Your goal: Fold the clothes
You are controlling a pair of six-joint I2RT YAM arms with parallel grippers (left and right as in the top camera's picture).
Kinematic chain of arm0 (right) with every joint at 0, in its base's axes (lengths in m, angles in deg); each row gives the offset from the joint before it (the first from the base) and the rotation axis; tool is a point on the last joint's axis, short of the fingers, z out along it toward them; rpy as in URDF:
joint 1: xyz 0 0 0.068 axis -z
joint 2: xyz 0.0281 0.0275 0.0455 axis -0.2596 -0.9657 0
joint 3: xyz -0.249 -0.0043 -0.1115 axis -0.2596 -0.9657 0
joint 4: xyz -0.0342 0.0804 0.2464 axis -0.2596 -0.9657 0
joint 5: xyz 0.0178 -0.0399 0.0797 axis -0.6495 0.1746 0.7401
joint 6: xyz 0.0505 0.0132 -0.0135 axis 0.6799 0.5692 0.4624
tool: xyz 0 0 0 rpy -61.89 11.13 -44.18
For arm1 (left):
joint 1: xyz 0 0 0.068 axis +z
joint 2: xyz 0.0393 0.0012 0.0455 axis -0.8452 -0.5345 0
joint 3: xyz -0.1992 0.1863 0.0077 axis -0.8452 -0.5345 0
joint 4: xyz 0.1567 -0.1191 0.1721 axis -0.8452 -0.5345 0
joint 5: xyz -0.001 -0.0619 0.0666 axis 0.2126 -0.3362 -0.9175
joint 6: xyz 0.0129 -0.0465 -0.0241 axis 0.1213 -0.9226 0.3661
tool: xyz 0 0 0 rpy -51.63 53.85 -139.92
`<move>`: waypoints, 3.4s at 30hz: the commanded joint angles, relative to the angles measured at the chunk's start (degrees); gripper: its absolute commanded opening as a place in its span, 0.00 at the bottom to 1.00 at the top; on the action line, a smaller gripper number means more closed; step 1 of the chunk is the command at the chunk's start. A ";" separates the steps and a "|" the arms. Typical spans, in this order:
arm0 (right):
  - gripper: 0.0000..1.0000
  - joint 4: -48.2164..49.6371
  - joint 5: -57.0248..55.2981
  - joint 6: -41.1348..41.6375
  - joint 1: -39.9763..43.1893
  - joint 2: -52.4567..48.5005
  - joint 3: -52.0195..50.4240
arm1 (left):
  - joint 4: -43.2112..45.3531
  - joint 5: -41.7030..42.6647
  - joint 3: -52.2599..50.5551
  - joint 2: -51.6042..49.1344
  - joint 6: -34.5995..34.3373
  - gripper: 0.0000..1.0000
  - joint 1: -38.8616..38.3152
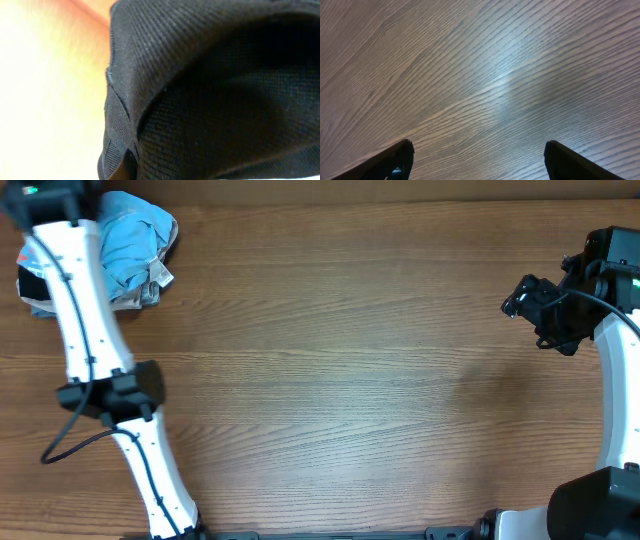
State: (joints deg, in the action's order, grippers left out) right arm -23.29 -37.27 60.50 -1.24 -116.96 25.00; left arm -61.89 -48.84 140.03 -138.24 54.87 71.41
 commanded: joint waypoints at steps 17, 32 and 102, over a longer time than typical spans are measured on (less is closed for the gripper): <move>0.84 2.27 1.09 0.02 -2.62 0.04 0.35 | -4.04 17.99 -16.02 2.34 0.35 0.51 2.38; 1.00 -4.94 2.73 -1.70 -2.45 1.84 16.61 | -9.46 20.00 -10.84 11.50 -7.39 1.00 -5.29; 1.00 67.60 -7.02 0.28 -14.97 91.86 -88.15 | -12.52 20.11 -10.82 20.22 -7.34 1.00 -10.75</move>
State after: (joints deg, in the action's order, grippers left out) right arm 45.26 -47.36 60.48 -15.89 -27.44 -62.39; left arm -74.50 -29.14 129.50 -117.83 48.34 60.46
